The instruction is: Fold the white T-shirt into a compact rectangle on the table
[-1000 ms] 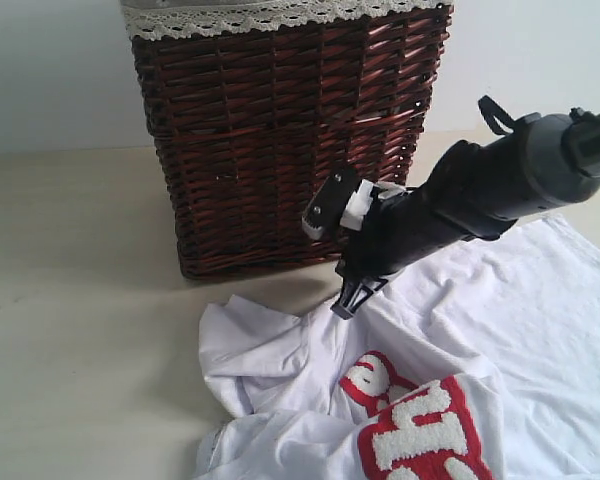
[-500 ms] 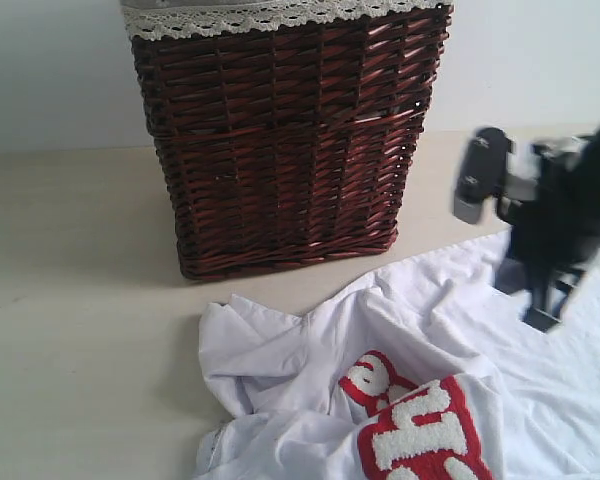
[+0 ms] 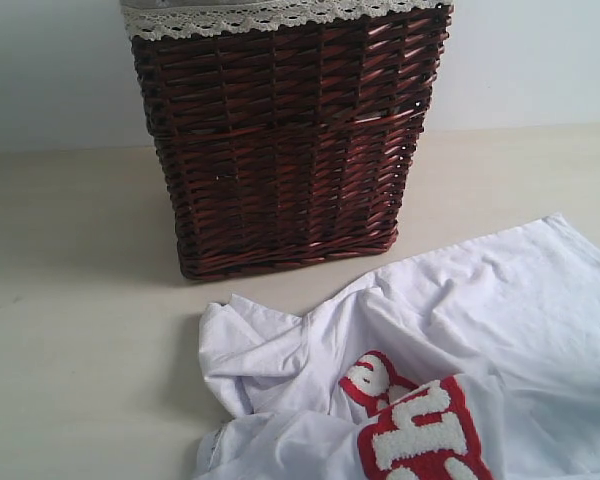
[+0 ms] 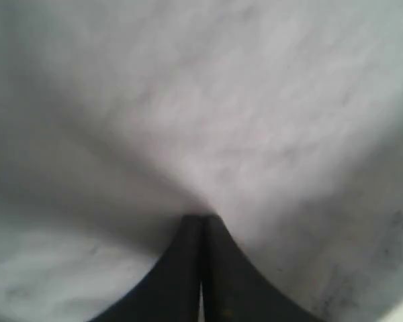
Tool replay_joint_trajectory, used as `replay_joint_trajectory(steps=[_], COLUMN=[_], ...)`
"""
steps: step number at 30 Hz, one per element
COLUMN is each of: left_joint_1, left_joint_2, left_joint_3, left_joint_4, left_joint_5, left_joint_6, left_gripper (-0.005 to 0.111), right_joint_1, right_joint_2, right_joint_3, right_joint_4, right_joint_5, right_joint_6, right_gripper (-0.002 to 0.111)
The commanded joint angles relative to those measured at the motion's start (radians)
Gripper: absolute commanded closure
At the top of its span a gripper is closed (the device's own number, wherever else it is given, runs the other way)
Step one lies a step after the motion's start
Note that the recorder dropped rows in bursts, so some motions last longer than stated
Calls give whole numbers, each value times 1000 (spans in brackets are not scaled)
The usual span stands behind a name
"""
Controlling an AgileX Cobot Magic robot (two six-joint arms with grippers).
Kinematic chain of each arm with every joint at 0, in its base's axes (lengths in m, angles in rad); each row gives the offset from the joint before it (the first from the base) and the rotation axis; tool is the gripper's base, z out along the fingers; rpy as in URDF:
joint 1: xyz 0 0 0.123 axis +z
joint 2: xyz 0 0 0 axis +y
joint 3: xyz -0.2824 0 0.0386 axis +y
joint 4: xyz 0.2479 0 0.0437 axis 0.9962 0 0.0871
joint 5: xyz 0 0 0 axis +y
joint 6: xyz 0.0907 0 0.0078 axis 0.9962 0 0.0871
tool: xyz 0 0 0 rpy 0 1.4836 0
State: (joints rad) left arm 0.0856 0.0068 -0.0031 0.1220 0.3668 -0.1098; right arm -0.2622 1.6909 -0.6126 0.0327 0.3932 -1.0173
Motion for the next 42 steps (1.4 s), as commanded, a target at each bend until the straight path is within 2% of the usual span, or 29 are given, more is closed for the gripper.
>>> replay_joint_trajectory(steps=[1,7,13,17,23,27,30,33,35,37,39,42], left_joint_1=[0,0,0,0,0,0,0,0,0,0,0,0], left_joint_2=[-7,-7,-7,-7,-7,-7,-7,-7,-7,-7,-7,-7], left_joint_3=[3,3,3,3,3,3,3,3,3,3,3,3], left_joint_4=[4,4,4,4,4,4,4,4,4,4,4,4], left_joint_5=[-4,-4,-4,-4,-4,-4,-4,-4,-4,-4,-4,-4], left_joint_6=[1,1,1,1,1,1,1,1,1,1,1,1], left_gripper=[107,107,107,107,107,107,107,107,107,107,107,107], right_joint_1=[-73,-159,-215,-215,-215,-200,-133,-2,97,223,320,460], right_joint_2=[82,167,149,45,-176,-297,-377,-441,-460,-467,-467,-419], right_joint_3=[7,-18,-68,-73,-73,-73,-61,-6,42,71,75,50], right_joint_4=[-33,-33,-33,-25,106,273,493,824,1004,1155,1234,1257], right_joint_5=[-117,-151,-180,-182,-164,-81,116,387,506,506,430,322], right_joint_6=[0,0,79,79,77,38,-181,-518,-661,-698,-656,-536], right_gripper=[108,108,108,108,108,106,106,106,106,106,106,106])
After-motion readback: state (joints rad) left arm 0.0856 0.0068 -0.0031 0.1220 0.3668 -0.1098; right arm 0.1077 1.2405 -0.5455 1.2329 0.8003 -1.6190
